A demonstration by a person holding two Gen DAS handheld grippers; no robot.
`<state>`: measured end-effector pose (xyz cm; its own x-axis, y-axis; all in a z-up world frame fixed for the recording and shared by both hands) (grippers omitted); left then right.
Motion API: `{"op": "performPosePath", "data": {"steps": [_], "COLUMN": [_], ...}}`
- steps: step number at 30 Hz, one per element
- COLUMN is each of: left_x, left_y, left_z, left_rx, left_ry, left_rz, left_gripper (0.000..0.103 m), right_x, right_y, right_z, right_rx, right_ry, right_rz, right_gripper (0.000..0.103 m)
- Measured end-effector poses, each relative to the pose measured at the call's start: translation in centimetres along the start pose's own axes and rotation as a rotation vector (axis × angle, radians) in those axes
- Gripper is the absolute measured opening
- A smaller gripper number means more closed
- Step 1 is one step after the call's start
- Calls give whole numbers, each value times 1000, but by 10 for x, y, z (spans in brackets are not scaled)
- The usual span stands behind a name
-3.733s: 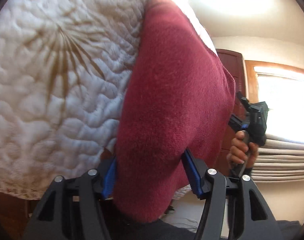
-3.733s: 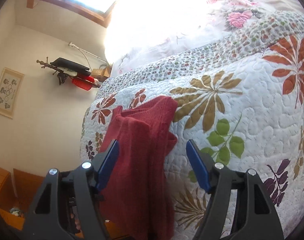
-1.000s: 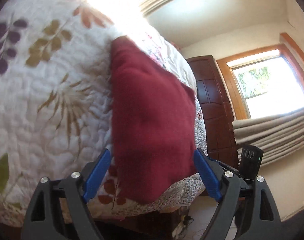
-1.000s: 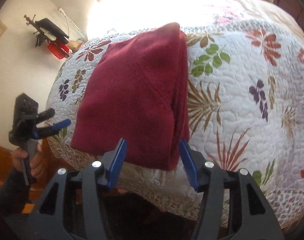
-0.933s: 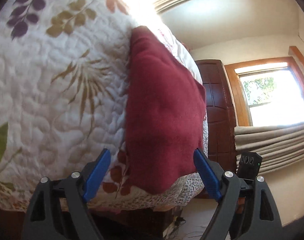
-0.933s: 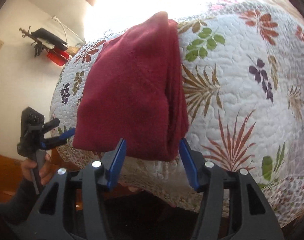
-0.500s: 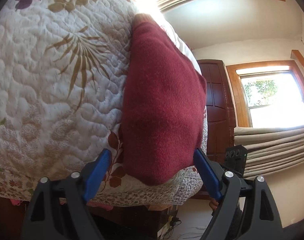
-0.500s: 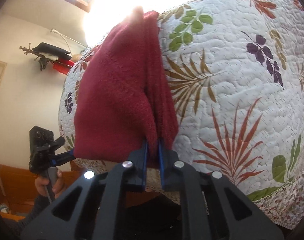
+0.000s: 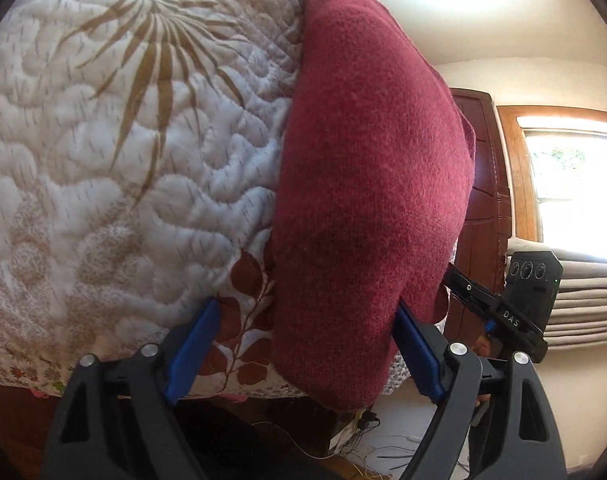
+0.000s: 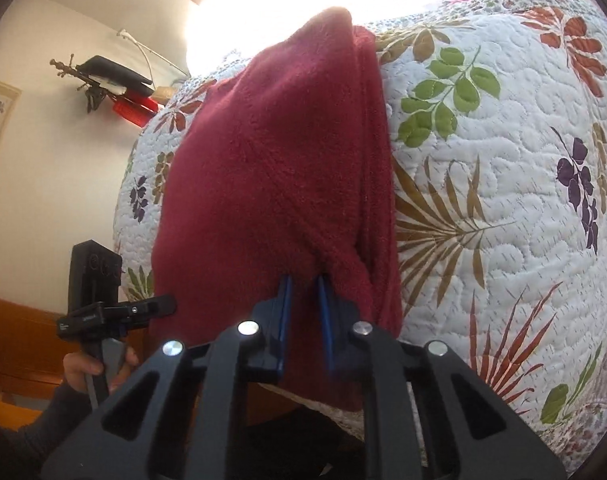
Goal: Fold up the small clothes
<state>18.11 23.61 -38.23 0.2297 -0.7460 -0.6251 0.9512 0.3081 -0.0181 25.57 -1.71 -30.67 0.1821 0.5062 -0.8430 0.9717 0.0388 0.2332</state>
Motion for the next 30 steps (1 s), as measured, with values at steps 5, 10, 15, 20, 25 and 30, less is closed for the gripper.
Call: {"op": "performPosePath", "data": {"steps": [5, 10, 15, 20, 25, 30], "left_x": [-41, -86, -112, -156, -213, -208], "left_y": [-22, -72, -122, -154, -196, -209], "left_z": [30, 66, 105, 167, 240, 221], "left_rx": [44, 193, 422, 452, 615, 515], "left_ry": [-55, 58, 316, 405, 461, 488], "left_rz": [106, 281, 325, 357, 534, 477], "left_gripper": [93, 99, 99, 99, 99, 99], "right_x": [-61, -93, -108, -182, -276, -254], "right_y": [-19, -74, -121, -124, -132, -145], "right_z": [2, 13, 0, -49, -128, -133], "right_rx": [10, 74, 11, -77, -214, -215], "right_ry": [-37, -154, -409, -524, -317, -415], "right_rz": [112, 134, 176, 375, 567, 404], "right_gripper": [45, 80, 91, 92, 100, 100]}}
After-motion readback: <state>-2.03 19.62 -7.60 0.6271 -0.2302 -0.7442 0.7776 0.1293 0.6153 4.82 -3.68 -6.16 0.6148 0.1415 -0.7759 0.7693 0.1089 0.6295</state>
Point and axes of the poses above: each gripper's, at about its wrist camera, not at the fingertips, and x roughly the way its jaws point, z to its right, y to its top, the point moved 6 cm from there along x, roughly the way its jaws point, and after that the axes turned 5 degrees about -y, right-handed, at the moved point
